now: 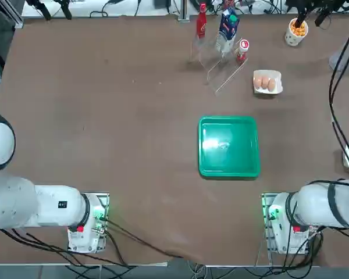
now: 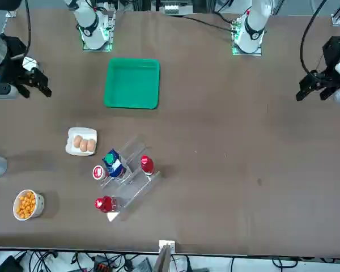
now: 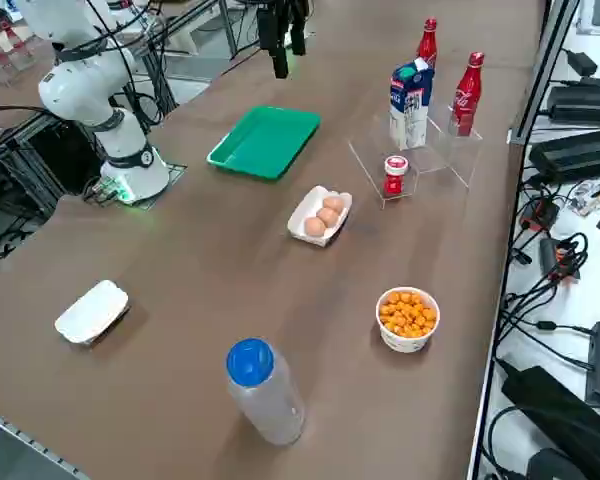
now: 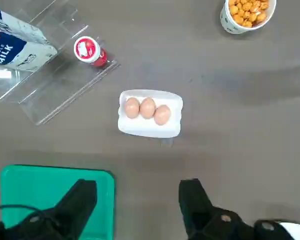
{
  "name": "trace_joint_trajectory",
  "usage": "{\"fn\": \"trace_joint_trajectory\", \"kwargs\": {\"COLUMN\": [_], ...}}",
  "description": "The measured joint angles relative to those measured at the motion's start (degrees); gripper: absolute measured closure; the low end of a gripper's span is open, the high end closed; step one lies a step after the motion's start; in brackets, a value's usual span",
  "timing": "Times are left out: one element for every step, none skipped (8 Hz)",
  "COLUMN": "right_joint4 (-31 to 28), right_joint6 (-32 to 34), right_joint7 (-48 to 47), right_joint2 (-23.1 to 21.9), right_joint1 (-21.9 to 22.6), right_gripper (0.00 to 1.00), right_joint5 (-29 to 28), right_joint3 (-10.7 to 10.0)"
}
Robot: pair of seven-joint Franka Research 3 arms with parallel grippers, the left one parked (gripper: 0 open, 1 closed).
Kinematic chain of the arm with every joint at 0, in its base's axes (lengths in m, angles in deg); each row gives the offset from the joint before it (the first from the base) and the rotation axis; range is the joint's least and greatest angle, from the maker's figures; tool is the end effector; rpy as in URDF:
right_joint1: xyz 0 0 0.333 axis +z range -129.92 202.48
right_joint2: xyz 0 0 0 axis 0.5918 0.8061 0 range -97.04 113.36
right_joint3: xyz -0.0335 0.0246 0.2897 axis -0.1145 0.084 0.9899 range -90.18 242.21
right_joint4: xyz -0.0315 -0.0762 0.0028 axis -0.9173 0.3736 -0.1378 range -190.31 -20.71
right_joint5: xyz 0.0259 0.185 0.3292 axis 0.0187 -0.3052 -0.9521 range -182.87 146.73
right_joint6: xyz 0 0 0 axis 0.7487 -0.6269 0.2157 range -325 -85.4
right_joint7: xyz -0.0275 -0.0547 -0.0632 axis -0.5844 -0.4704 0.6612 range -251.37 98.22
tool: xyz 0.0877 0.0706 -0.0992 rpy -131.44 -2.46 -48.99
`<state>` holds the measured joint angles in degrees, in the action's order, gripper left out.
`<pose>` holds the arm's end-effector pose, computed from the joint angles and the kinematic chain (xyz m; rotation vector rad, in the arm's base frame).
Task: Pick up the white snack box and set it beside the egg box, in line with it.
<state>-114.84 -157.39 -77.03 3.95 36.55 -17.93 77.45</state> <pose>0.5265 0.0157 0.5212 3.1373 0.0345 0.0156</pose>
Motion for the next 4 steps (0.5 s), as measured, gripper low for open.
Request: {"fn": "trace_joint_trajectory", "kwargs": {"right_joint4": [0.07, 0.12, 0.16, 0.17], "right_joint6": [0.0, 0.0, 0.02, 0.08], "right_joint7": [0.17, 0.22, 0.24, 0.24], "right_joint2": [0.0, 0.0, 0.0, 0.0], "right_joint1": [-0.02, -0.04, -0.04, -0.04], "right_gripper": [0.0, 0.0, 0.0, 0.0], "right_joint5": [0.0, 0.0, 0.0, 0.0], "right_joint3": [-0.18, -0.22, -0.22, -0.23]}}
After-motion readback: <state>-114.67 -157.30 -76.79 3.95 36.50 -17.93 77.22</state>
